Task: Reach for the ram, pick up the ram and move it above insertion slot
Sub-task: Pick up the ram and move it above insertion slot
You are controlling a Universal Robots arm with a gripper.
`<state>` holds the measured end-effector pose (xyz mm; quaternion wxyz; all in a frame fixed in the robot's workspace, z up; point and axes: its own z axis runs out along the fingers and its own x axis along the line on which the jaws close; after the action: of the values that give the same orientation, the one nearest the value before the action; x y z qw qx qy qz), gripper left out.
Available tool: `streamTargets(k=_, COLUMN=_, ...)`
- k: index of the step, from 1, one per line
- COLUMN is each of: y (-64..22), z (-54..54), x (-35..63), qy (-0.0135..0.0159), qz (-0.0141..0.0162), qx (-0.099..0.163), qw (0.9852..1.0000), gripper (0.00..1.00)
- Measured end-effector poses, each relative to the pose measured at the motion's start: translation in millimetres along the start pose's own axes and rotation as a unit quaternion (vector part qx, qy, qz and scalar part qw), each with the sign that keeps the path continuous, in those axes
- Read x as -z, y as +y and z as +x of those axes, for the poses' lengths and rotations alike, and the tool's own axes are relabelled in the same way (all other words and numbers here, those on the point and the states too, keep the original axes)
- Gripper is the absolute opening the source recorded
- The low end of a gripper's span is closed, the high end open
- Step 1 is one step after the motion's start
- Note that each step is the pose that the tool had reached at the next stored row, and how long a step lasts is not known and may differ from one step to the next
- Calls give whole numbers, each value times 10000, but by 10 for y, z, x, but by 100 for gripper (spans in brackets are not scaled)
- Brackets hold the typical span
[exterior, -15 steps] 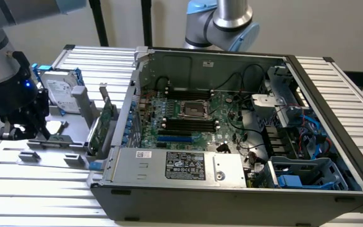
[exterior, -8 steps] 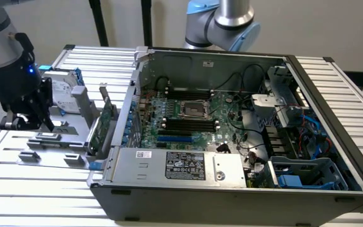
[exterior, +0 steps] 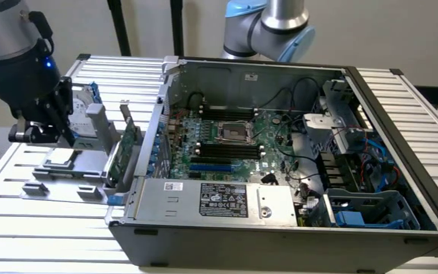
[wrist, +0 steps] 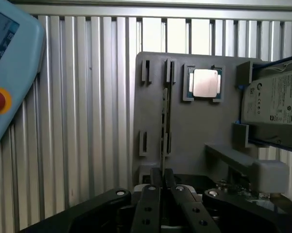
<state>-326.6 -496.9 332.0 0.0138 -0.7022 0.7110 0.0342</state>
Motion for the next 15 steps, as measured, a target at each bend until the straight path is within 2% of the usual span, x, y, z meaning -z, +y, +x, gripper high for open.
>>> streamTargets(k=15, y=-496, z=-18, x=580, qy=-224, qz=-8, qx=93, qw=9997, gripper=14)
